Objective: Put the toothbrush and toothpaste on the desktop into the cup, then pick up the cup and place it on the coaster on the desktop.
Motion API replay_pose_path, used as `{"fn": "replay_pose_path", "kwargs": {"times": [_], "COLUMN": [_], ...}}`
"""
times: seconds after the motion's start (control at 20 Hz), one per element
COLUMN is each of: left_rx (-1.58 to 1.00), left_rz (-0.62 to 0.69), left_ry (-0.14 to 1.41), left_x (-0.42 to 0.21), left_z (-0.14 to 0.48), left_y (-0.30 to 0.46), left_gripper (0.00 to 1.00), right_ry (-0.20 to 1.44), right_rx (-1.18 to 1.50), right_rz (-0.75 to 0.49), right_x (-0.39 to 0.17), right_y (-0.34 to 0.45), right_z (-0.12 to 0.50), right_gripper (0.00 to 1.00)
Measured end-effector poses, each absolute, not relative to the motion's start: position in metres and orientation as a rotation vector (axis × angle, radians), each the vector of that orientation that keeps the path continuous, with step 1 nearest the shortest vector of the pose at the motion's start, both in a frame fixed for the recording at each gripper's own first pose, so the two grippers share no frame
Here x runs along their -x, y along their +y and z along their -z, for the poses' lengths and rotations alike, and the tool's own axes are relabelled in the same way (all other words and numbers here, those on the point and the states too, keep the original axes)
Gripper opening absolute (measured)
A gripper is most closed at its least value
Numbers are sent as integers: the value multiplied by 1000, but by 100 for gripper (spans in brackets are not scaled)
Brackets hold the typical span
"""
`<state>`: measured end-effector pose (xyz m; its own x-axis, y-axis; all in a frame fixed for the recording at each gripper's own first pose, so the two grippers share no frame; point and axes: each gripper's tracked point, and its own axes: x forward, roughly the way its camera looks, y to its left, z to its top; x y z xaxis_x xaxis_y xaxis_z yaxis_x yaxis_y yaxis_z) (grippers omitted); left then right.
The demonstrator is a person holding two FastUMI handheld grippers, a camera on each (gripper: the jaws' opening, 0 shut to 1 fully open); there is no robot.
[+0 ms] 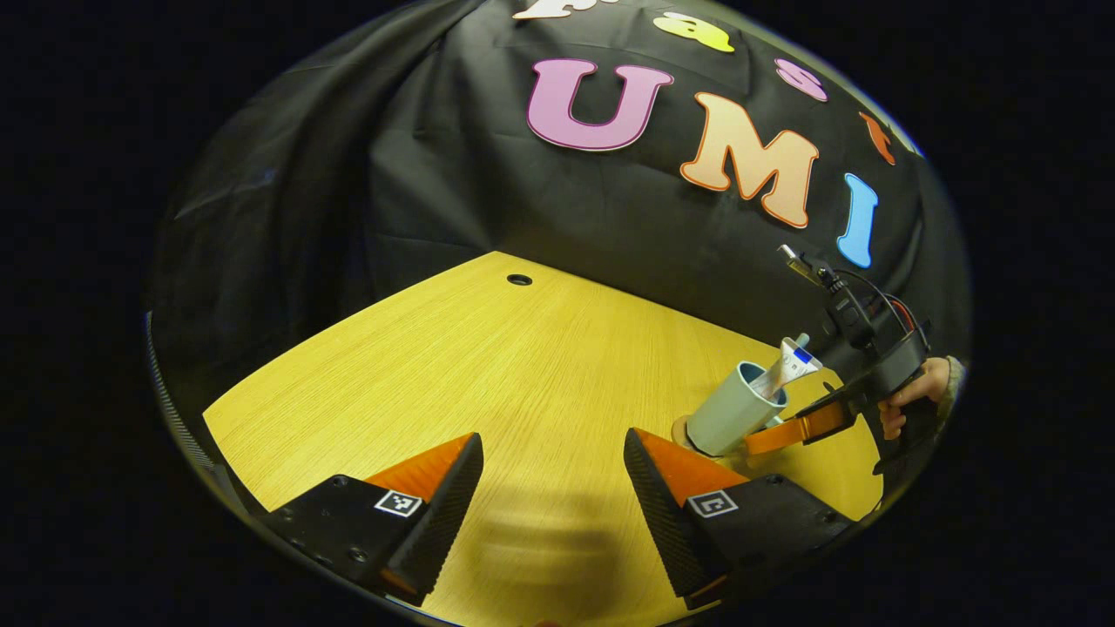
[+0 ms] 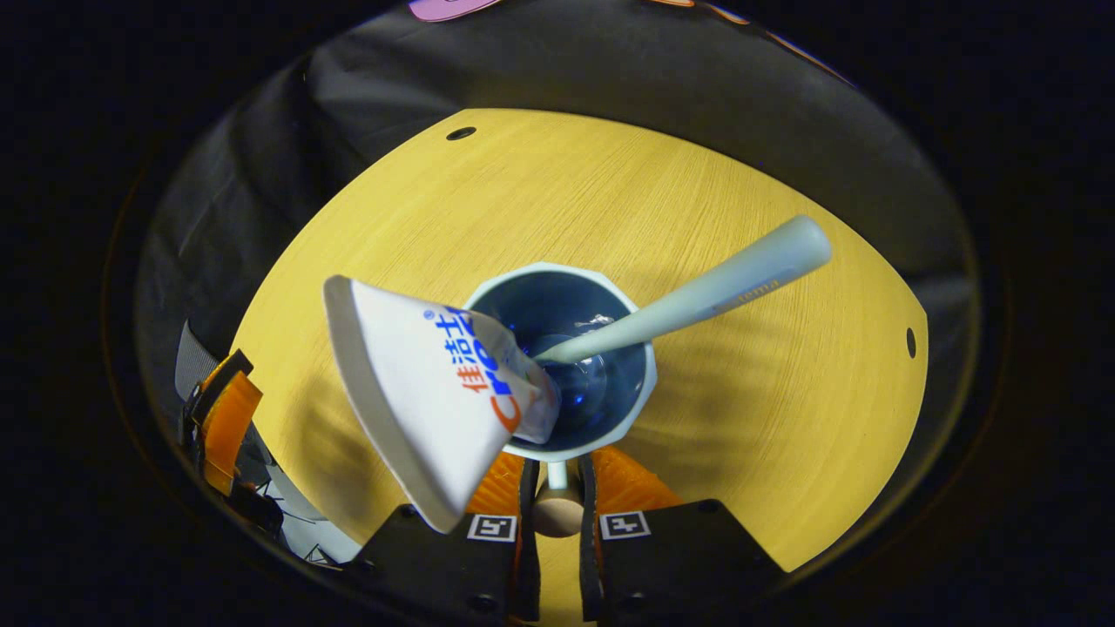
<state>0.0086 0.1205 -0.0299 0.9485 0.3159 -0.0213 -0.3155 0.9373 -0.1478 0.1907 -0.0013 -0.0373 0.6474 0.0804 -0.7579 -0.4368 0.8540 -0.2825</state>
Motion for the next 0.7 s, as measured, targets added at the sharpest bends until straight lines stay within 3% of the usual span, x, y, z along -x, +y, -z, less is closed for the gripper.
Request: {"fn": "replay_pose_path", "kwargs": {"times": [0.25,0.45,0.55,0.6,0.65,0.7], "left_rx": [167,163,158,157,155,150], "left_rz": [-319,-312,-308,-305,-302,-299], "left_ry": [6,7,5,7,10,9], "left_x": [-9,-10,-11,-11,-11,-11], "left_z": [33,33,32,32,32,31], "left_y": [119,115,113,112,110,109], "left_gripper": [94,94,94,94,94,94], "right_ry": [819,807,793,781,767,754], "right_rx": [472,448,422,408,399,384], "right_rz": [-308,-344,-366,-376,-379,-384], "right_x": [-191,-186,-183,-182,-181,-178], "right_y": [-1,6,9,11,12,11], "right_z": [33,25,22,18,14,10], "right_gripper": [21,29,41,59,70,92]}}
